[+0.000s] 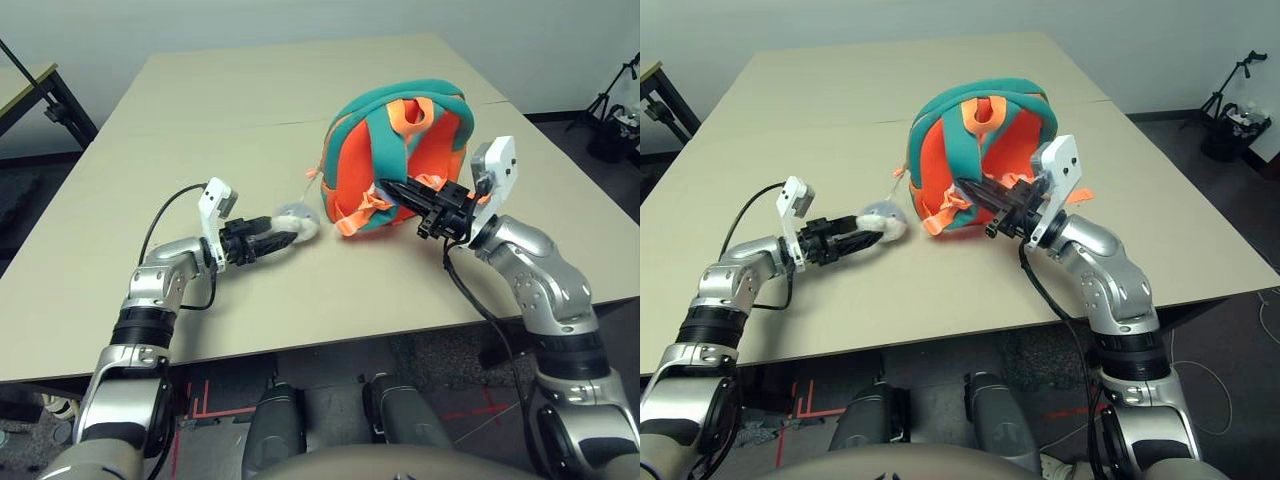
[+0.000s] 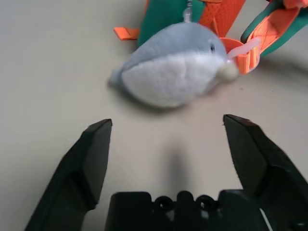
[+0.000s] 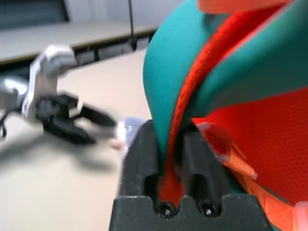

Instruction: Put the pencil case into the backpack and zip it.

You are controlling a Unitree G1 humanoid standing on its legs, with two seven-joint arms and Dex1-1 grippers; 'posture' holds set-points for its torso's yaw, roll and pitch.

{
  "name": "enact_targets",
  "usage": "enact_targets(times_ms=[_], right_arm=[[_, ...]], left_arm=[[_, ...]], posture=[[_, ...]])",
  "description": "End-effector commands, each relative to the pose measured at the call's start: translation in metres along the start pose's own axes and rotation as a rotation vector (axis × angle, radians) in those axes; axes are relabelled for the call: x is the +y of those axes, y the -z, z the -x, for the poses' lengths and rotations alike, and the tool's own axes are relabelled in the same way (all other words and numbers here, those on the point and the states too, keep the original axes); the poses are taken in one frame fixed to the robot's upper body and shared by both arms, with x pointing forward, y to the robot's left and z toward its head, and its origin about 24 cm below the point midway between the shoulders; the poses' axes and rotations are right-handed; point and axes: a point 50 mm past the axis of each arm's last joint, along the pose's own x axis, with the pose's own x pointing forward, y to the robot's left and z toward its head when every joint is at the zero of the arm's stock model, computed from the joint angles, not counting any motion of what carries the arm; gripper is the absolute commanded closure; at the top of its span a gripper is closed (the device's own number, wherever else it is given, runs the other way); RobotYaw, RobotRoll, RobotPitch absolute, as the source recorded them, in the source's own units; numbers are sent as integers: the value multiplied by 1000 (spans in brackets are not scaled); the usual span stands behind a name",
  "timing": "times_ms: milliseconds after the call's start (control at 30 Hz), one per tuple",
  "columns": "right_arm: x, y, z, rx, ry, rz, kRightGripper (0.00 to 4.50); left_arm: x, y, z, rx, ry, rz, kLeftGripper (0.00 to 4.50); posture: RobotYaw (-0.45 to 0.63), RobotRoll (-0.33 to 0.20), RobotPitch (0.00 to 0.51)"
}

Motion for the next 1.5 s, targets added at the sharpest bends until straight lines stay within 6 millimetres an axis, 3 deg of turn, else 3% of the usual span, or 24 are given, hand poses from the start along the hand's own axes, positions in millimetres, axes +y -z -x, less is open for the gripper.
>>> enact_targets(times_ms=[33, 233, 433, 567, 733, 833, 1067, 1500], right_arm=[[4, -5, 4, 86, -142, -1, 2379], [-17, -16, 36, 238, -202, 4, 43], [-63, -19, 75, 288, -7, 2, 43], [-95, -7, 99, 280, 211, 23, 43], [-126, 8, 116, 163, 500, 25, 43], [-132, 17, 120, 96, 582, -9, 43], [-140, 37, 122, -22, 780, -77, 43], [-138, 71, 113, -84, 1069, -136, 43]], left_arm=[[-5, -19, 19, 3, 13, -34, 0], [3, -30, 56, 48, -69, -22, 0], [6, -27, 83, 43, -192, -38, 0], [4, -16, 93, 7, -273, -45, 0], [17, -10, 103, -180, -525, -64, 0], [24, -7, 109, -256, -688, -164, 0], [38, 4, 111, -400, -994, -204, 0], [49, 20, 94, -451, -1145, -136, 0]], posture=[[-152, 0, 41], [-117, 0, 36], [-55, 0, 24], [-33, 0, 21], [-15, 0, 22], [-9, 0, 26], [-7, 0, 20], [-22, 0, 22]])
